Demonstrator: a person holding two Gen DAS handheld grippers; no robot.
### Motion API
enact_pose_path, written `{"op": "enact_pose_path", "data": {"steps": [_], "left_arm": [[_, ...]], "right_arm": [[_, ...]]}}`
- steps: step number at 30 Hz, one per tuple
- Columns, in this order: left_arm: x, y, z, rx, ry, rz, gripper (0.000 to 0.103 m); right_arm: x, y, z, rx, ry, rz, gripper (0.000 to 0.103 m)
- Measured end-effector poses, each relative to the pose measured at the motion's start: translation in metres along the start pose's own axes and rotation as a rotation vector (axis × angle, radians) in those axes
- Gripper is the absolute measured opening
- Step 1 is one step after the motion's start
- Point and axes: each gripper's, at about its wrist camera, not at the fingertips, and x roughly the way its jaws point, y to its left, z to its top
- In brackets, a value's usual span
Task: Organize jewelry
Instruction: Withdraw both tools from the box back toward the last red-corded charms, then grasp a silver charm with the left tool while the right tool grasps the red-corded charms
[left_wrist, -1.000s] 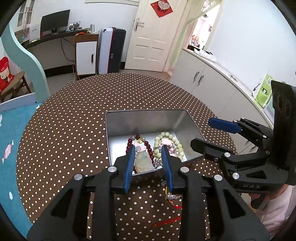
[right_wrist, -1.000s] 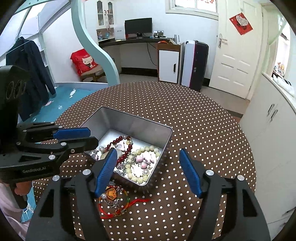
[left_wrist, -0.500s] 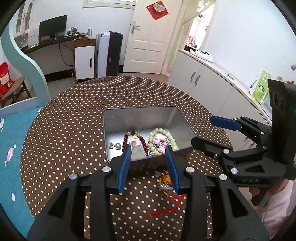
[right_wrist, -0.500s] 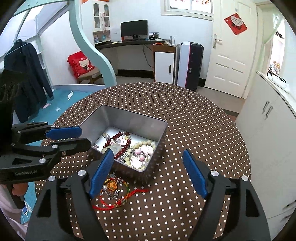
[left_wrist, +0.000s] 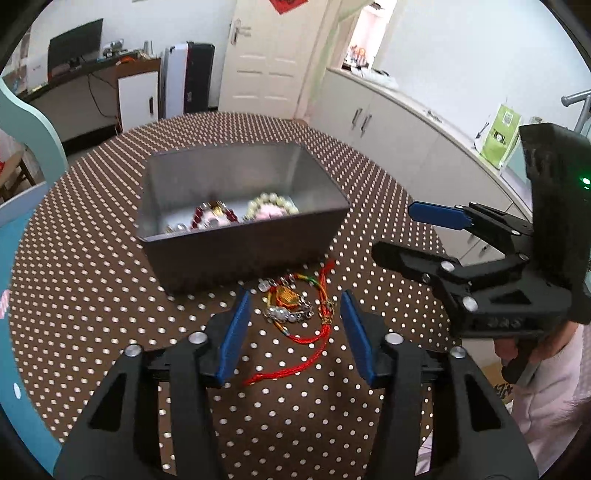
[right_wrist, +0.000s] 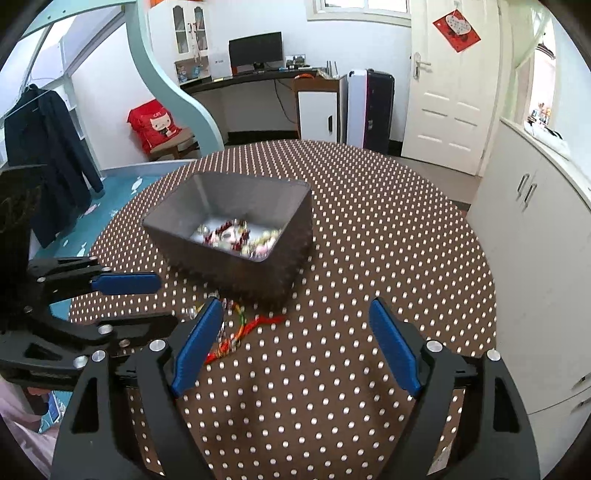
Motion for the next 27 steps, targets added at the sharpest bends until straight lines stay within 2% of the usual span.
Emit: {"op": "enact_pose_path", "data": {"steps": [2, 10, 14, 15, 17, 18, 27], "left_arm": [[0.01, -0.001, -0.001, -0.005, 0.024, -0.002, 0.043], [0.033, 0.005, -0.003, -0.028, 0.075, 0.029, 0.042], [0.036, 0.01, 0.0, -0.049, 0.086, 0.024, 0.026], [0.038, 0.011, 0.001, -0.048, 0.089, 0.026, 0.018], [0.037, 0.011, 0.0, -0.046, 0.086, 0.024, 0.014], [0.037, 0.011, 0.0, -0.047, 0.086, 0.021, 0.008], [0.02, 0.011, 0.001, -0.056, 0.045, 0.012, 0.006]], "right_arm": [[0.001, 0.0, -0.004, 0.003, 0.011, 0.006, 0.078], [0.007, -0.003, -0.012, 0.015, 0.038, 0.018, 0.078], [0.01, -0.005, -0.011, 0.017, 0.046, 0.021, 0.078], [0.011, -0.006, -0.01, 0.019, 0.048, 0.022, 0.078], [0.012, -0.007, -0.01, 0.021, 0.051, 0.022, 0.078], [0.013, -0.007, -0.01, 0.022, 0.054, 0.019, 0.078], [0.012, -0.002, -0.007, 0.013, 0.051, 0.017, 0.078]]}}
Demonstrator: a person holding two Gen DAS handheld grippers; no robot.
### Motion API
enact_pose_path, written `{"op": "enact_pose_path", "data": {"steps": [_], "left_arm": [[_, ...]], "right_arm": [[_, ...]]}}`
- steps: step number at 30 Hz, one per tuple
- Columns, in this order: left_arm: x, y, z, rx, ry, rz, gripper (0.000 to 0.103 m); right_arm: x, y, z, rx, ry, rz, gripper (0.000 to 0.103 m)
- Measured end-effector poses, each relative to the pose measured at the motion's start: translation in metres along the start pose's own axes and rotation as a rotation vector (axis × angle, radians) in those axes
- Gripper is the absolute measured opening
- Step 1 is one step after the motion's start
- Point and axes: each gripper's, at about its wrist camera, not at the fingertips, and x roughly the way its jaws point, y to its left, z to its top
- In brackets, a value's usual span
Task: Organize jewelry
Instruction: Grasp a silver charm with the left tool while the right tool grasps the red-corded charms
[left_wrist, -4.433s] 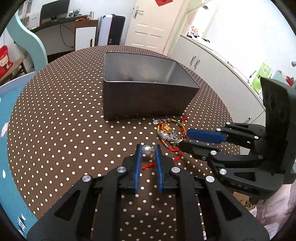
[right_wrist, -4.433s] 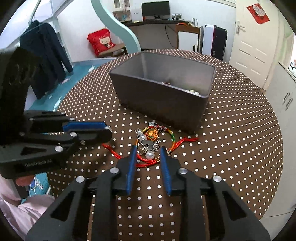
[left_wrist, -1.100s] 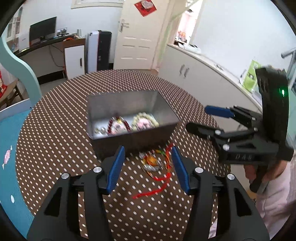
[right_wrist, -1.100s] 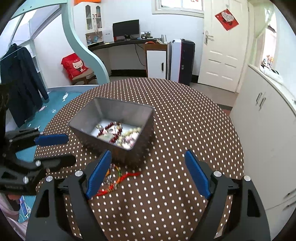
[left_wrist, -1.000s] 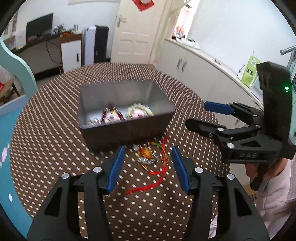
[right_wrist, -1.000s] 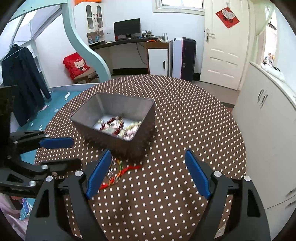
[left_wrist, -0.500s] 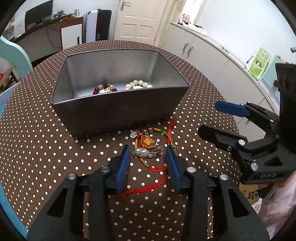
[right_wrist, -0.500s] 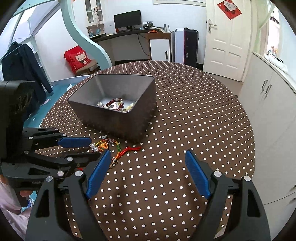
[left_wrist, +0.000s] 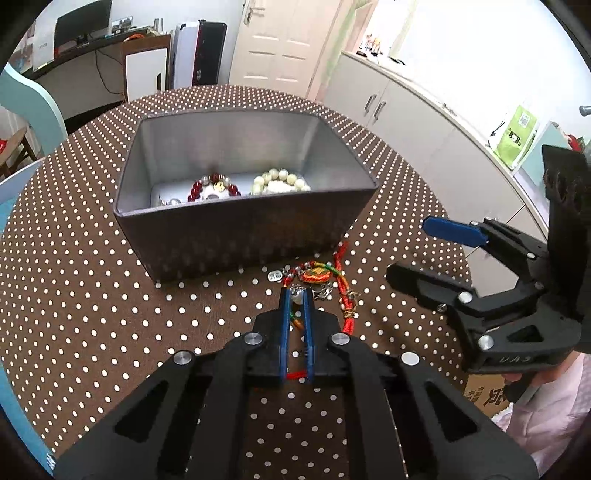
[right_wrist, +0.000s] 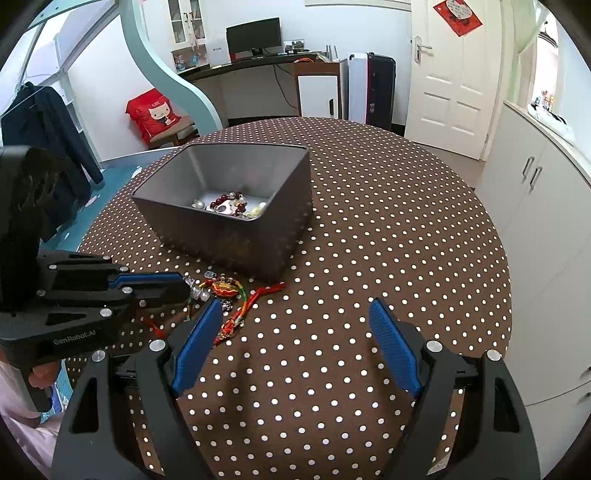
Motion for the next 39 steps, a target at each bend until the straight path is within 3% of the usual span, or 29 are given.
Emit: {"op": "enact_pose_path", "data": {"steps": [16, 25, 29, 33, 35, 36, 38, 39], "left_arm": [[-0.07, 0.013, 0.005, -0.034, -0.177, 0.014, 0.006], [-0.101, 0.025, -0.002, -0.044, -0.237, 0.032, 0.002], [-0.084, 0.025, -0.009, -0.022, -0.16, -0.01, 0.005], [-0.043, 0.025, -0.013, -0.021, -0.036, 0.0, 0.031], [-0.028, 0.027, -0.014, -0.027, 0.01, 0.034, 0.034], [-0.021, 0.028, -0.015, -0.03, 0.031, 0.048, 0.034], [-0.016, 0.026, -0.016, -0.017, 0.042, 0.067, 0.034], [-0.015, 0.021, -0.017, 0.018, 0.047, 0.087, 0.025]], "right_arm": [[0.007, 0.038, 0.005, -0.081, -0.001, 0.047, 0.077], [0.038, 0.039, 0.008, -0.082, 0.086, 0.001, 0.055], [0.045, 0.036, 0.007, -0.07, 0.112, -0.021, 0.054], [0.042, 0.034, 0.009, -0.084, 0.114, -0.046, 0.054], [0.047, 0.037, 0.007, -0.099, 0.138, -0.059, 0.053], [0.049, 0.039, 0.004, -0.107, 0.135, -0.061, 0.05], [0.049, 0.043, 0.002, -0.114, 0.135, -0.039, 0.031], [0.049, 0.045, 0.001, -0.126, 0.135, -0.033, 0.025]]}}
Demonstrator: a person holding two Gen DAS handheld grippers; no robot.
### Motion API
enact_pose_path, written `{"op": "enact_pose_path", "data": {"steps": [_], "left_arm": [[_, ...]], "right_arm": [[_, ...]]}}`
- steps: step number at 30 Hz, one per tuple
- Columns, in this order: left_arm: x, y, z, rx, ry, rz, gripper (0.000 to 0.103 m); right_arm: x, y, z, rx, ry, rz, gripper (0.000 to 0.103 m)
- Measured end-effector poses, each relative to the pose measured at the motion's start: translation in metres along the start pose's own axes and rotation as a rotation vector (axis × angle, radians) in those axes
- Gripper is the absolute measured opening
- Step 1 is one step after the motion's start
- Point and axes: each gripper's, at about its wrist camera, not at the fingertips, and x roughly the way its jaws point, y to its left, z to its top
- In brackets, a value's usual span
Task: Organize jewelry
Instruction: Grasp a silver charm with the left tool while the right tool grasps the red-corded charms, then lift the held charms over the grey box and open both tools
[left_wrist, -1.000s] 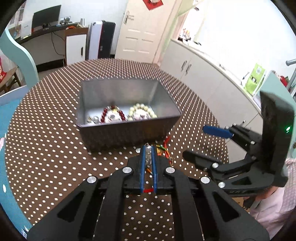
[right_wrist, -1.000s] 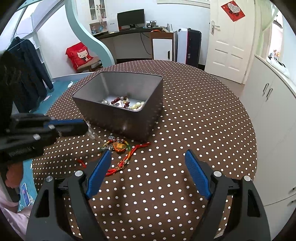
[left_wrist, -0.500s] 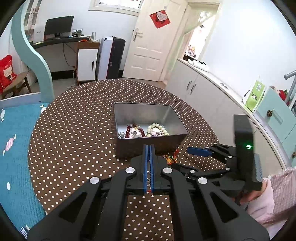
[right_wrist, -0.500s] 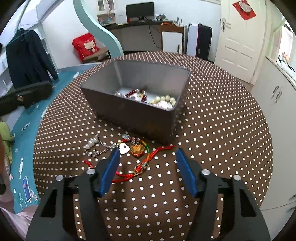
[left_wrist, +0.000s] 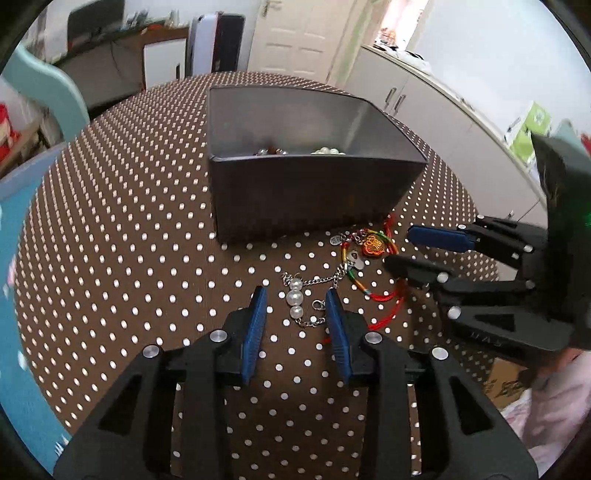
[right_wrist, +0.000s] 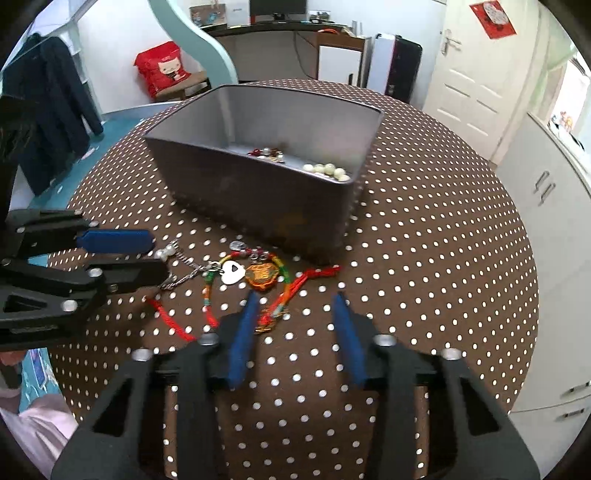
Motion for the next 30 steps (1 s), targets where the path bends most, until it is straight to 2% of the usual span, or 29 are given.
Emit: {"op": "enact_pose_path", "data": {"steps": [1, 2, 4, 5, 10, 13, 17, 22, 25, 27, 30], "left_arm": [[0.002, -0.006, -0.002, 0.029, 0.006, 0.027, 0.012], [0.003, -0.01, -0.003, 0.054, 0.006, 0.07, 0.009], [0.003, -0.009, -0.001, 0.038, 0.012, 0.065, 0.008], [0.002, -0.007, 0.0, 0.017, 0.005, 0.061, 0.008], [-0.026, -0.006, 0.005, 0.007, -0.084, 0.062, 0.008], [-0.058, -0.006, 0.013, 0.014, -0.162, 0.064, 0.008], [-0.103, -0.018, 0.03, 0.054, -0.28, 0.029, 0.008], [-0.135, -0.022, 0.068, 0.086, -0.383, 0.036, 0.008], [-0.136, -0.018, 0.089, 0.073, -0.406, 0.034, 0.008], [-0.124, -0.014, 0.104, 0.042, -0.395, 0.04, 0.008], [-0.099, -0.008, 0.112, 0.019, -0.34, 0.022, 0.008]], "right_arm": [[0.0, 0.002, -0.001, -0.009, 0.0, 0.0, 0.012], [0.001, 0.001, -0.001, -0.011, 0.001, -0.007, 0.007], [0.002, -0.006, 0.0, 0.022, -0.002, 0.018, 0.004], [0.002, -0.011, 0.0, 0.055, -0.004, 0.039, 0.003], [-0.013, -0.028, 0.006, 0.101, -0.048, 0.025, 0.003], [-0.034, -0.032, 0.015, 0.087, -0.108, 0.002, 0.003], [-0.067, -0.03, 0.03, 0.052, -0.2, -0.018, 0.003], [-0.102, -0.022, 0.057, -0.013, -0.311, -0.031, 0.003], [-0.104, -0.019, 0.074, -0.048, -0.339, -0.019, 0.003], [-0.09, -0.018, 0.087, -0.054, -0.324, -0.017, 0.003], [-0.071, -0.017, 0.09, -0.064, -0.287, 0.013, 0.003]]}}
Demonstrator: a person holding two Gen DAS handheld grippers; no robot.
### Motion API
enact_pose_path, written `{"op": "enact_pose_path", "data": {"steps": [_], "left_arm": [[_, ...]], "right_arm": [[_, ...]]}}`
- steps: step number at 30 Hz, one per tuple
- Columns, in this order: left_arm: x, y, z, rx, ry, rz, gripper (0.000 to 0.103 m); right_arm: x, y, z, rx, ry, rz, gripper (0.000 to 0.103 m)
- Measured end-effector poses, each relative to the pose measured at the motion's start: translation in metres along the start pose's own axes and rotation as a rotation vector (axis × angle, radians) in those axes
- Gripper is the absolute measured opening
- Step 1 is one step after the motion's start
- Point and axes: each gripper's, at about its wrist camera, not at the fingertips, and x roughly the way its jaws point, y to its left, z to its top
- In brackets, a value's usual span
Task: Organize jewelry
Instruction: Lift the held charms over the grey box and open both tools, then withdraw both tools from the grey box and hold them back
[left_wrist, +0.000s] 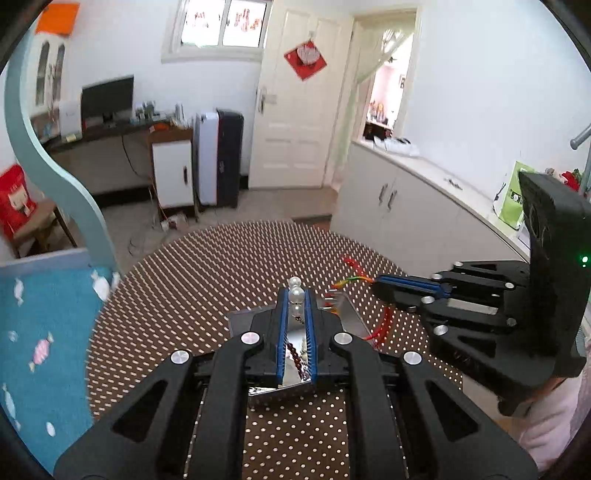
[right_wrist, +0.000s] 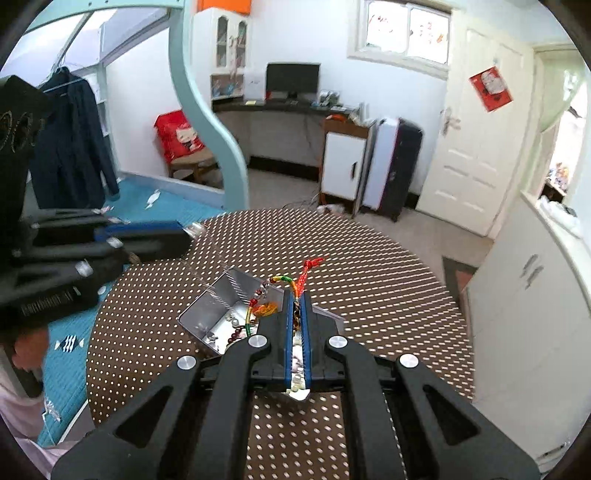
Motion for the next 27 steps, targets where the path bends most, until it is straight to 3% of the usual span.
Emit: {"op": "enact_pose_path", "data": {"steps": [1, 3, 4, 5, 6, 7, 10, 12, 15, 20, 27], "left_arm": [[0.008, 0.002, -0.002, 0.001, 0.018, 0.003, 0.009], [0.023, 0.002, -0.006, -0.008, 0.063, 0.03, 0.012], [0.03, 0.004, -0.009, -0.02, 0.086, 0.045, 0.02], [0.033, 0.006, -0.011, -0.034, 0.097, 0.057, 0.025], [0.035, 0.006, -0.013, -0.043, 0.095, 0.071, 0.037], [0.034, 0.005, -0.012, -0.052, 0.088, 0.093, 0.041], [0.019, -0.003, -0.01, -0.065, 0.051, 0.152, 0.041], [-0.004, -0.015, -0.007, -0.054, -0.016, 0.186, 0.041], [-0.041, -0.038, -0.003, -0.027, -0.114, 0.206, 0.055], [-0.092, -0.063, -0.005, -0.011, -0.213, 0.261, 0.058], [-0.127, -0.08, -0.016, -0.009, -0.267, 0.344, 0.06]], "right_arm": [[0.009, 0.001, 0.0, 0.002, 0.014, -0.003, 0.004], [0.018, 0.002, -0.005, 0.016, 0.043, -0.022, 0.019], [0.021, -0.001, -0.008, 0.031, 0.053, -0.044, 0.039], [0.019, -0.003, -0.006, 0.043, 0.049, -0.052, 0.052], [0.012, -0.006, -0.007, 0.066, 0.03, -0.049, 0.055], [0.005, -0.008, -0.008, 0.085, 0.018, -0.047, 0.057], [-0.027, -0.013, -0.009, 0.148, -0.039, -0.091, 0.06], [-0.055, -0.013, -0.009, 0.203, -0.105, -0.091, 0.066], [-0.099, -0.002, -0.008, 0.236, -0.227, -0.106, 0.077], [-0.157, 0.023, -0.01, 0.189, -0.37, -0.164, 0.088], [-0.179, 0.037, -0.023, 0.153, -0.409, -0.201, 0.094]]}}
